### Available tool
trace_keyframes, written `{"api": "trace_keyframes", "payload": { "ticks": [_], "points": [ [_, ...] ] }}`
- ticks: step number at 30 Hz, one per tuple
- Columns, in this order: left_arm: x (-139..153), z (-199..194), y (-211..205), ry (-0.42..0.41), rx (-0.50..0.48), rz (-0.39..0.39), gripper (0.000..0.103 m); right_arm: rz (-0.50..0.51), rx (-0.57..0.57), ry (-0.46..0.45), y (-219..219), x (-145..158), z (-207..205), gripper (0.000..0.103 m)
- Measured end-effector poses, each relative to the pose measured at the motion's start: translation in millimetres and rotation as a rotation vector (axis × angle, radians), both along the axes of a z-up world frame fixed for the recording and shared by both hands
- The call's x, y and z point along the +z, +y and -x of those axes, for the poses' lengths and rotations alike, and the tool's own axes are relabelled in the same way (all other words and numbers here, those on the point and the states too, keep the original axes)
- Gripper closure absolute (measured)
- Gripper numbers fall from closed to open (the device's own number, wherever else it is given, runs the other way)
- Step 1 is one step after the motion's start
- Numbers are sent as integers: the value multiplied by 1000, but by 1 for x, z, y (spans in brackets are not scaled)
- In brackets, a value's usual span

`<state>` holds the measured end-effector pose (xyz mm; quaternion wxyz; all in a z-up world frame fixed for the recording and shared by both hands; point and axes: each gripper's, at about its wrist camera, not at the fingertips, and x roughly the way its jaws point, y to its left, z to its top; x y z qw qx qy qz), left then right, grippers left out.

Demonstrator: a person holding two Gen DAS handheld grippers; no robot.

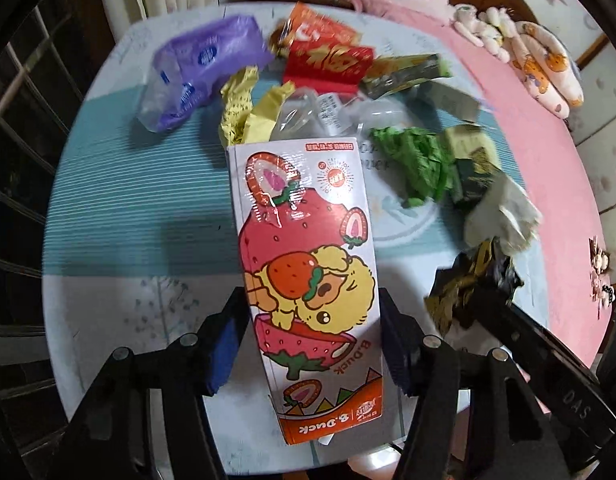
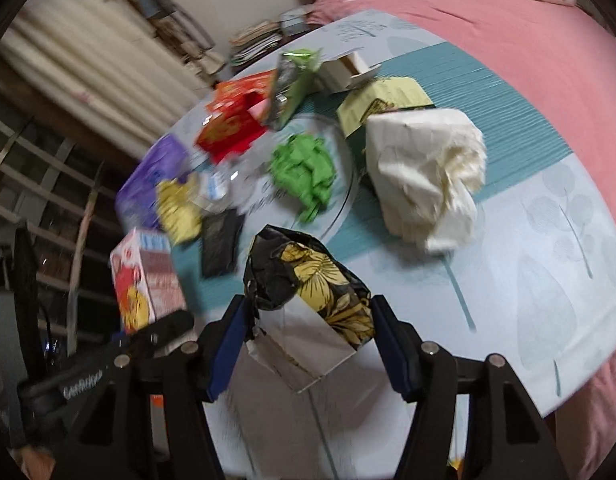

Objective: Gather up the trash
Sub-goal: 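Carry juice box and wrapper over the bin and open both tools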

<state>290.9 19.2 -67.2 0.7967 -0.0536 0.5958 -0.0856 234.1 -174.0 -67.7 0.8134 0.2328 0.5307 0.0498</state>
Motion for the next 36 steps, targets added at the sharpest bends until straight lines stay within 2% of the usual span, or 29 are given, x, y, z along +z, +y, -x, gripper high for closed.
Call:
{"api": "trace_keyframes", "payload": {
  "ticks": [3,7,10,15,20,24,30,36],
  "points": [
    [26,35,4,-44,0,-15,42,-22,52,-5,-6,12,31,41],
    [40,84,-6,-84,5,-19,42,-35,134,-7,-12,21,73,41],
    [37,125,-9,-98,4,-21,42,-6,190,4,-18,18,107,41],
    [23,197,-26,-81,2,-3,42,8,250,55,-32,-4,159,41],
    [-11,243,-47,-18,-26,-18,42,5,260,120,-45,-33,196,41],
    [-42,267,-57,40,-62,-64,42,30,269,162,-44,-63,216,41],
    [-106,282,-64,111,-101,-112,42,35,242,262,-38,-136,232,40],
    [-185,276,-64,155,-119,-85,42,37,190,310,-34,-212,232,40]
  ]
}}
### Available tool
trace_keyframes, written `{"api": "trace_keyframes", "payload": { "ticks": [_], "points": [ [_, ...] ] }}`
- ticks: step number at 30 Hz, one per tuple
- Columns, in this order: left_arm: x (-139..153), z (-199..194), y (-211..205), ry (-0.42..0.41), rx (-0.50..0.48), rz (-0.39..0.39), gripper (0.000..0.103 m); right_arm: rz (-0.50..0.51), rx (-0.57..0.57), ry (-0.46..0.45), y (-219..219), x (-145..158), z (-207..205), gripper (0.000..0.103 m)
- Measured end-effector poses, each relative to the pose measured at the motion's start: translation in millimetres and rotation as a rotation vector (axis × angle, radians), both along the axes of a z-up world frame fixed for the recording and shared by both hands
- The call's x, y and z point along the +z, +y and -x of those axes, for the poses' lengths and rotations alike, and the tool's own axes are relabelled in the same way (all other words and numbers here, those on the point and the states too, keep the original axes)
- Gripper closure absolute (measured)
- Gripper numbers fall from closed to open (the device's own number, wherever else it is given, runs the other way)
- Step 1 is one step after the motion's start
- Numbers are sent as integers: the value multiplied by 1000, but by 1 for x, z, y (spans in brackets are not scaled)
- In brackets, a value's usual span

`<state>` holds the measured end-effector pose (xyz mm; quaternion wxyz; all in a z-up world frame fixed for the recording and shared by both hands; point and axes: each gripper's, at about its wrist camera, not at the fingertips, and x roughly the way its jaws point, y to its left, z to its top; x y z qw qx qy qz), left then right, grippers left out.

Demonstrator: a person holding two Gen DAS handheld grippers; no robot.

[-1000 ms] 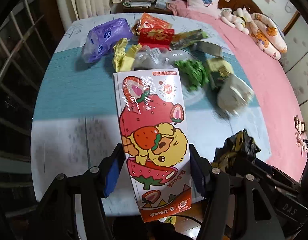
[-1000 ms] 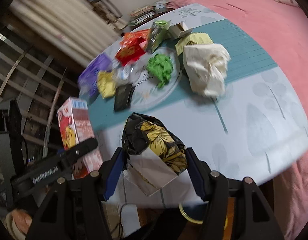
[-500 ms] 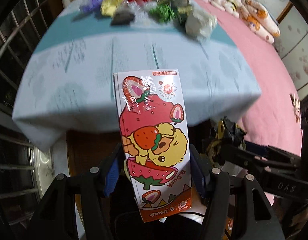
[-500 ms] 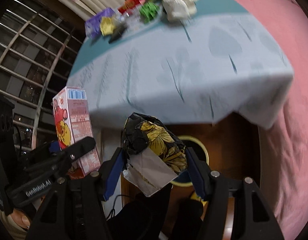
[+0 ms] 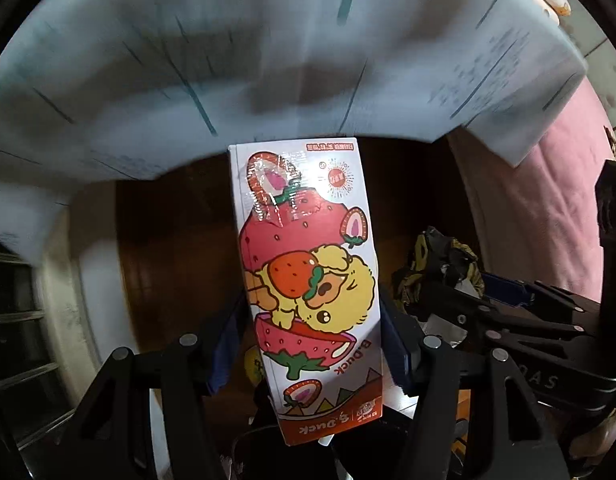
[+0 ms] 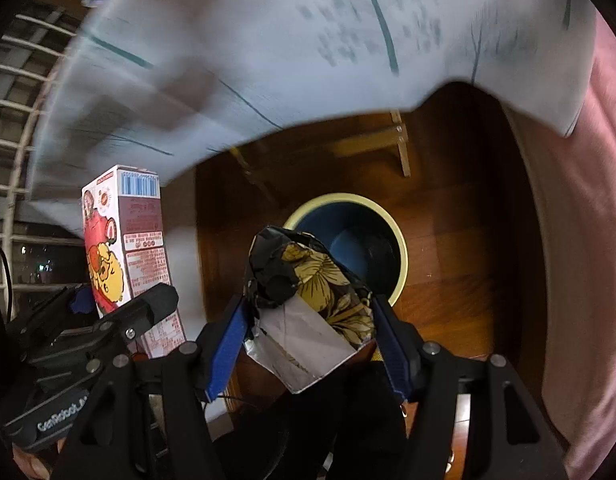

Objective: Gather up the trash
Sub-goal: 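Carry juice box and wrapper over the bin and open both tools, then raise both tools back toward the table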

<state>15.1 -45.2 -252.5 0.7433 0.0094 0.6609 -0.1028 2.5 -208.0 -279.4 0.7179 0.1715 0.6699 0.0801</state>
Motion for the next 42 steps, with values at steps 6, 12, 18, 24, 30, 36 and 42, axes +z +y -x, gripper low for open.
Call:
{"api": "trace_keyframes", "payload": {
  "ticks": [6,12,18,24,30,36,42],
  "points": [
    [-68,-11,1,1,-42,40,41,-26,-59,37,3,-77,-7,38],
    [-110,-21,10,6,-59,87,18,-60,-149,43,6,-126,-10,33],
    [-126,-25,27,25,-17,100,1,-47,-168,63,5,-135,-6,17],
    [-95,-23,38,-23,-25,117,1,-24,-177,30,5,-109,-3,17],
    [-30,-17,35,-72,-40,132,1,5,-181,-19,7,-53,-1,17],
    [55,-15,39,-141,-62,135,1,28,-168,-76,6,28,1,17],
    [143,-15,46,-238,-87,116,1,69,-147,-170,9,118,4,17]
  ]
}}
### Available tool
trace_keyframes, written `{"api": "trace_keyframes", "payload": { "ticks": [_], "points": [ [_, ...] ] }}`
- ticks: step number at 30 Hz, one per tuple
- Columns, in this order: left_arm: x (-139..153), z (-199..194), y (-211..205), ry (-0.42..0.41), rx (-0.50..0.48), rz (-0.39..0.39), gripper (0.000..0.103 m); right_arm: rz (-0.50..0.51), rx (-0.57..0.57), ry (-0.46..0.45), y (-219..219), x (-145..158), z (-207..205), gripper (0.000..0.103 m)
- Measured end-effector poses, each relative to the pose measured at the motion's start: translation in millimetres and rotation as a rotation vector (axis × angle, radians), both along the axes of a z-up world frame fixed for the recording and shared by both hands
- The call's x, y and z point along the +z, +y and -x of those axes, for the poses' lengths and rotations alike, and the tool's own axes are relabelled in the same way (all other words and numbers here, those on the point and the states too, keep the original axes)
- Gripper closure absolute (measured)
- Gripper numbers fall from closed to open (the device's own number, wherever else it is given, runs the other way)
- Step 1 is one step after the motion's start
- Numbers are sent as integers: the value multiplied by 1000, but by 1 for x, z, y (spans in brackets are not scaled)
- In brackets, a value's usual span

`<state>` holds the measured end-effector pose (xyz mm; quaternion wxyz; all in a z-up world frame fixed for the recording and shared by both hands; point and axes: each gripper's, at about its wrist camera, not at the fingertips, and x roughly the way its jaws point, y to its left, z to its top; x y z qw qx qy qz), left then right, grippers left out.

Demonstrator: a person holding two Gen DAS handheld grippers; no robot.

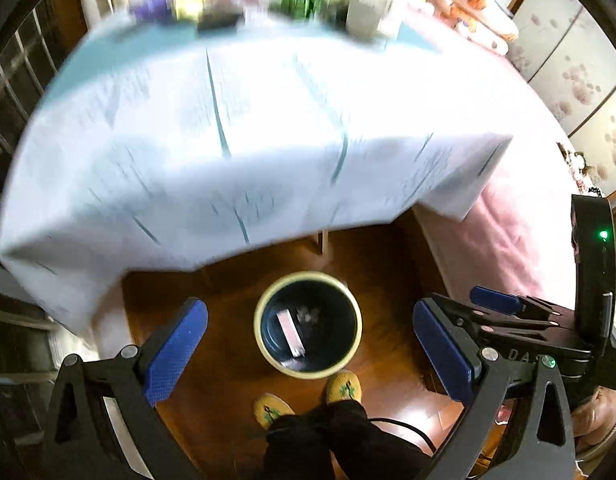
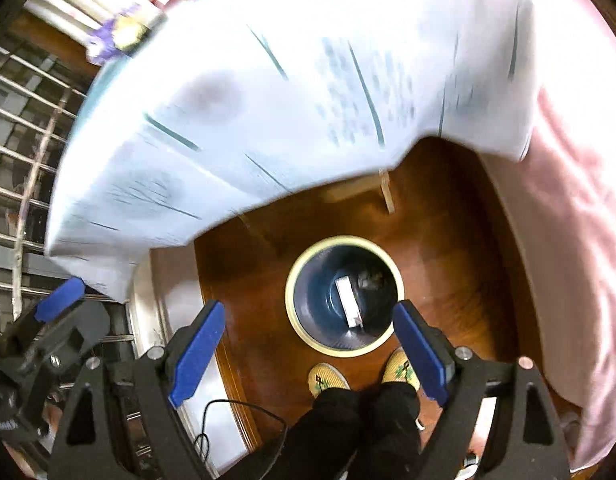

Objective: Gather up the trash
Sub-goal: 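Raise both tools back toward the table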

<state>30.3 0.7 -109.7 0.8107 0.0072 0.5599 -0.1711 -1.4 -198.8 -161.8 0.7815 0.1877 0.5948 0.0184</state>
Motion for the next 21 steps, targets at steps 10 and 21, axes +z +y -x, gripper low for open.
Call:
{"api": "trace_keyframes", "payload": {
  "ticks": [10,21],
  "points": [
    [113,-17,17,-145,-35,54,1,34,-47,-218,10,115,-12,17],
    [148,-68,10,-197,-55,77,1,144,-36,-366,6,171,-72,17]
  ]
}}
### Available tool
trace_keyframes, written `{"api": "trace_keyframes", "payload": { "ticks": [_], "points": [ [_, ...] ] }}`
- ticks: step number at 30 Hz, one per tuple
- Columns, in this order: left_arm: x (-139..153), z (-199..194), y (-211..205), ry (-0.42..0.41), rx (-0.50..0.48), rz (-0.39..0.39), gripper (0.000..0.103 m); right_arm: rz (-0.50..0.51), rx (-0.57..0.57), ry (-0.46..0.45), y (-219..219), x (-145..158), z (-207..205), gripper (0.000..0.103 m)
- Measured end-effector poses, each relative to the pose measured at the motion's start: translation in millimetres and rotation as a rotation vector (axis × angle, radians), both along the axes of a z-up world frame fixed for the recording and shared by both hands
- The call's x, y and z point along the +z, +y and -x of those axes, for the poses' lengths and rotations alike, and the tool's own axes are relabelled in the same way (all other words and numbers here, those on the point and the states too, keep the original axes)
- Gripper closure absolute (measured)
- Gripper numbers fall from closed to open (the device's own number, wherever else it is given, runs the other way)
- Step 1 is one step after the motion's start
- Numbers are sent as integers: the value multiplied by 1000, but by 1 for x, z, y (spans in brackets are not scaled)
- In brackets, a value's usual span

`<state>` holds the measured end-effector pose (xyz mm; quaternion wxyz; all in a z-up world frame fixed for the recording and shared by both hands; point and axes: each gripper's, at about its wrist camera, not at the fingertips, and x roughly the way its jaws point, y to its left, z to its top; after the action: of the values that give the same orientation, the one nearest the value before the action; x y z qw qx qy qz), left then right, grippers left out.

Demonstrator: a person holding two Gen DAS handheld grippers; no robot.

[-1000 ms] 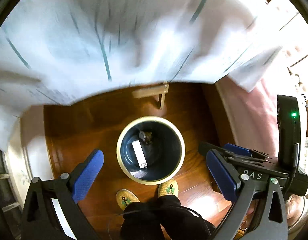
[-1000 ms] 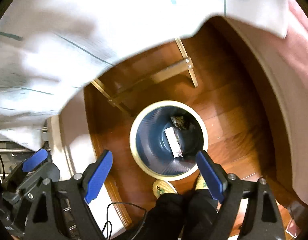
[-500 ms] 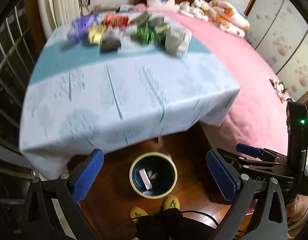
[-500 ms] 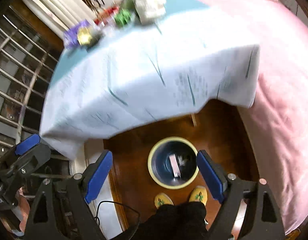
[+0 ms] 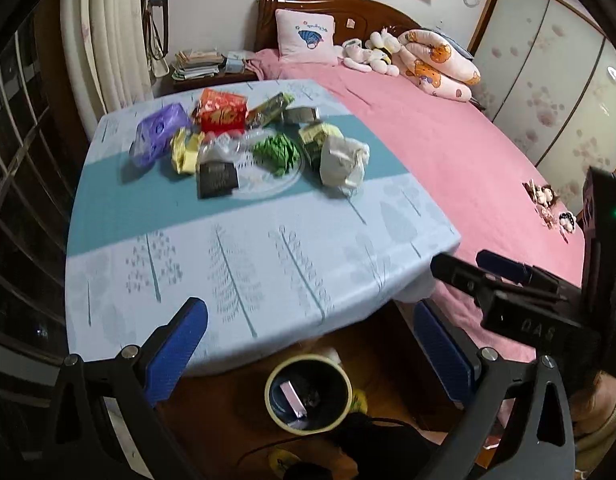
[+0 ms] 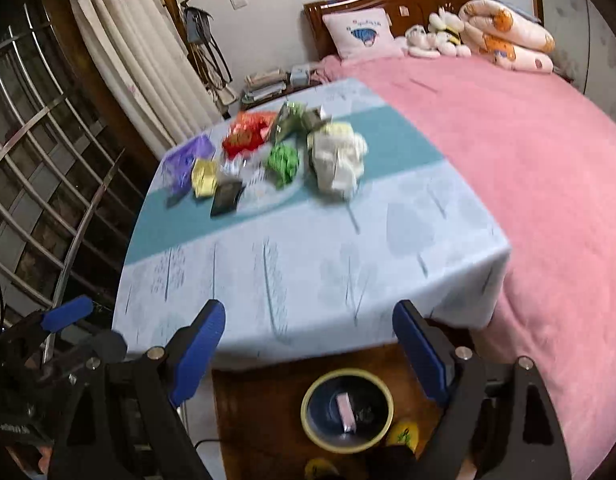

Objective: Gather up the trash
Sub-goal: 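Raise both tools back toward the table, then grasp the green crumpled paper with left tool while right tool grasps white tissue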

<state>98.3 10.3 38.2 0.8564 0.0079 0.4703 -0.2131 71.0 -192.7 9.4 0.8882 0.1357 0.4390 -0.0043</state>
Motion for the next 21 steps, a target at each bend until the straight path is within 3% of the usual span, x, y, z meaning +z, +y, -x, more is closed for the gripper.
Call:
{"api": "trace_keyframes", "payload": {
  "ticks": [9,21],
  "points": [
    [-8,-82,-28,6,113,-16,1,109,108,16,-32,-19,-107,16],
    [-58,-203,-79,140,316,-48,1,81,379,114,-62,-73,-241,16]
  ]
}}
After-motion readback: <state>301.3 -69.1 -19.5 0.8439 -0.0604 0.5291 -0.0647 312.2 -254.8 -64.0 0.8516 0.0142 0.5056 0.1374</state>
